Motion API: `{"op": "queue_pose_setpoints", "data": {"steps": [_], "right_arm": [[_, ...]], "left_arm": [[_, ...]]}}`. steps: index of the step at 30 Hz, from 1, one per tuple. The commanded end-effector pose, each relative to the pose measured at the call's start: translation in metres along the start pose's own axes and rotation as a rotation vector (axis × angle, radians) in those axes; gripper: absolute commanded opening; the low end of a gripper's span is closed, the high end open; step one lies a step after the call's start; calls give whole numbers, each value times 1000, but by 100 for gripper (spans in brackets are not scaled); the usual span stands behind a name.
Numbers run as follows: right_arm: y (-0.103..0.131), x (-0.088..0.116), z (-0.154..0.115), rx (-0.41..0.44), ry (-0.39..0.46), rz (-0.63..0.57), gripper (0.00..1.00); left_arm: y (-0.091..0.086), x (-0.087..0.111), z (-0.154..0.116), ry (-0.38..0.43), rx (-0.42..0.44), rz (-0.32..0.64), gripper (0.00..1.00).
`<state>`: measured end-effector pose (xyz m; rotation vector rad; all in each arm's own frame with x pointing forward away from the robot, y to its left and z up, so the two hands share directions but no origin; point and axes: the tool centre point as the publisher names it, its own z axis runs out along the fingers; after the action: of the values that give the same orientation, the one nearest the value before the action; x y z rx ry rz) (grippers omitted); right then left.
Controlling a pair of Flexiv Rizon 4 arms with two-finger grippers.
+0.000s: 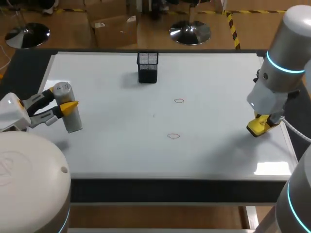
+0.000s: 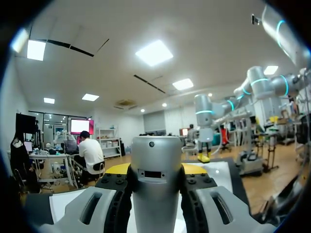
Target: Pick up the inspection probe, press it on each red-marked spot on the whiteboard one by one, put down the probe, pick up the eraser, and wipe off all the red marks.
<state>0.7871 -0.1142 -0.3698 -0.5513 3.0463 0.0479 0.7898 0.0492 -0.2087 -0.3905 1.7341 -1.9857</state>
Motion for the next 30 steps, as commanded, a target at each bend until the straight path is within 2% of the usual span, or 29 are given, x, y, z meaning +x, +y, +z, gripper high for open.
{"op": "queue_pose_setpoints", "data": {"steps": [1, 7, 15, 30], "right_arm": [[-1, 3, -1, 1, -7, -2, 0], [-1, 3, -1, 1, -7, -2, 0], [-1, 3, -1, 1, -7, -2, 0], [-1, 3, -1, 1, -7, -2, 0]], "left_arm": [[-2, 0, 0, -1, 0, 0, 0], [-8, 2, 12, 58, -3, 6, 0], [-17, 14, 49, 167, 19, 2, 0], [-19, 51, 152, 390, 65, -47, 0]]}}
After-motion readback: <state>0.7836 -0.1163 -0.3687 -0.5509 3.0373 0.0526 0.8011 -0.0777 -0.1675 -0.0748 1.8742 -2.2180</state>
